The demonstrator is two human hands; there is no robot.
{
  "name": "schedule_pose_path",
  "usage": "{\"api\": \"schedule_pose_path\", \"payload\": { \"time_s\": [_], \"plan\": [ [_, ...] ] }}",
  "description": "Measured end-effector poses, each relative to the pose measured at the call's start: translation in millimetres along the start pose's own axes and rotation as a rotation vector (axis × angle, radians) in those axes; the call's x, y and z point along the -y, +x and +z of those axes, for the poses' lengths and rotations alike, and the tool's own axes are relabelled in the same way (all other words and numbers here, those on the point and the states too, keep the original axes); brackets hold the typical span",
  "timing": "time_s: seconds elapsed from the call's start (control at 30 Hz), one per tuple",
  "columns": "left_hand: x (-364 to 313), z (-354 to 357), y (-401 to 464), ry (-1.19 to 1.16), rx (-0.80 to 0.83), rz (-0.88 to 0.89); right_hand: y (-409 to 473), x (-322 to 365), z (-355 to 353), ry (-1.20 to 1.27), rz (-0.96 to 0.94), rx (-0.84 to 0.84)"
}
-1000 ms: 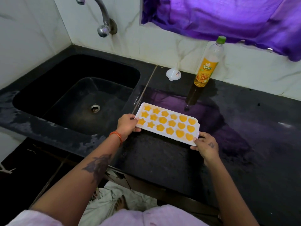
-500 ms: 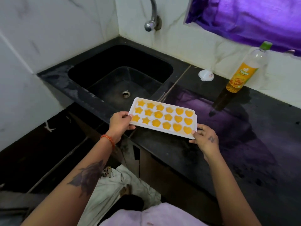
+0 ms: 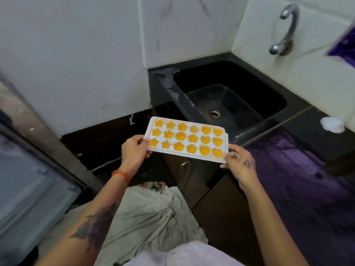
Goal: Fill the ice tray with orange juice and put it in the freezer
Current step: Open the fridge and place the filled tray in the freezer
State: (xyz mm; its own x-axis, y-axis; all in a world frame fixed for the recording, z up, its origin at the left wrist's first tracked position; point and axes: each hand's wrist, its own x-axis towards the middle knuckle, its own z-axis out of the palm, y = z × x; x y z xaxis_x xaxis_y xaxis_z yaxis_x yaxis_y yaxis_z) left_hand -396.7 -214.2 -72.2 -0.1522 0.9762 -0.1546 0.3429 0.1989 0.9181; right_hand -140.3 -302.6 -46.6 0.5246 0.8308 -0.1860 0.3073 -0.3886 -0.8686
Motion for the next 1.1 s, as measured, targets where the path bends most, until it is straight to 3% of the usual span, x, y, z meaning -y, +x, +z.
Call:
{"api": "schedule_pose_path", "payload": {
  "time_s": [0.57,0.83,1.1],
  "plan": [
    [126.5,-302.8,-49.9,-0.154,-0.491,-0.157,-108.5,104.7,269.2,-0.081,-0.313,0.501],
    [182.1,-390.0,-111.3,-0.228,-0.837,-0.274,-164.9,152.2,378.1,-0.118,-0.438,0.814],
    [214.4,-432.2,-179.3,-0.234,-1.176,-0.427,-225.1,180.0,478.2,-0.172,-0.663,1.175]
  ]
}}
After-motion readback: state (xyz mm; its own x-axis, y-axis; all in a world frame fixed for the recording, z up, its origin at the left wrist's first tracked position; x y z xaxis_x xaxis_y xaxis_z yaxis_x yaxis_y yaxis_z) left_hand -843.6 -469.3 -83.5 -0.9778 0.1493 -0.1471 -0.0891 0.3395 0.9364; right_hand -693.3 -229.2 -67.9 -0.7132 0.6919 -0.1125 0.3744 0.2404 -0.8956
